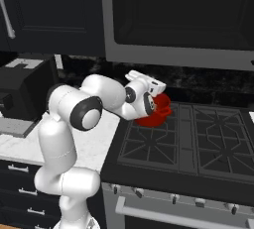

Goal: Put the lemon wedge and mushroom in the pot. Retrieve the spatula and lightly stir the vegetables in the pot.

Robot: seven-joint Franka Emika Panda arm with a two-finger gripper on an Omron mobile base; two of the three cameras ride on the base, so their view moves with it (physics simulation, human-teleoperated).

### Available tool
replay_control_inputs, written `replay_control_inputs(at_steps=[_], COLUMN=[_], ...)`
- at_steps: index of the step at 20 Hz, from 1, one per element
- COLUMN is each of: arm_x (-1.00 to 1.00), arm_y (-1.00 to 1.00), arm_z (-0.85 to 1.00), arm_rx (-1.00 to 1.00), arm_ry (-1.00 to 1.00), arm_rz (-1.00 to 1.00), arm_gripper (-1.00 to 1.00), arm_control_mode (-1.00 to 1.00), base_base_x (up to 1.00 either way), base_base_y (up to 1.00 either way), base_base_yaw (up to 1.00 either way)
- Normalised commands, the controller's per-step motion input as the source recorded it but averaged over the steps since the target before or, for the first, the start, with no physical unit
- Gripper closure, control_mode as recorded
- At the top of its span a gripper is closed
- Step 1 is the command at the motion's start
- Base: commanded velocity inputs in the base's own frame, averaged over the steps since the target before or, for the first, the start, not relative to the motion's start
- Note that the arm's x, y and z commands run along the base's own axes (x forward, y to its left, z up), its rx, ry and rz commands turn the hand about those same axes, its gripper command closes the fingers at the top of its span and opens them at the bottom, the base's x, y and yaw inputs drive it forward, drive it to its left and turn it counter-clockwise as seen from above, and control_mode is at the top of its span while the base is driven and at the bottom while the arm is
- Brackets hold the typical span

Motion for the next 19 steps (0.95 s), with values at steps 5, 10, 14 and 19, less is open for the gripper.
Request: replay_control_inputs(at_steps=[5,10,14,19], arm_x=[0.07,0.08,0.01,-0.04], arm_y=[-0.38,-0.31,-0.22,-0.25], arm_z=[-0.96,-0.87,-0.70,-0.51], arm_rx=[-0.03,-0.02,-0.03,-0.17], arm_ry=[-0.16,-0.24,-0.33,-0.40], arm_rz=[0.07,0.08,0.06,0.01], arm_gripper=[1.00,1.00,1.00,1.00], arm_control_mode=[-1.00,-1.00,-1.00,-1.00], base_base_x=[0.00,0.00,0.00,0.00], base_base_y=[0.00,0.00,0.00,0.00], base_base_yaw=[0.00,0.00,0.00,0.00])
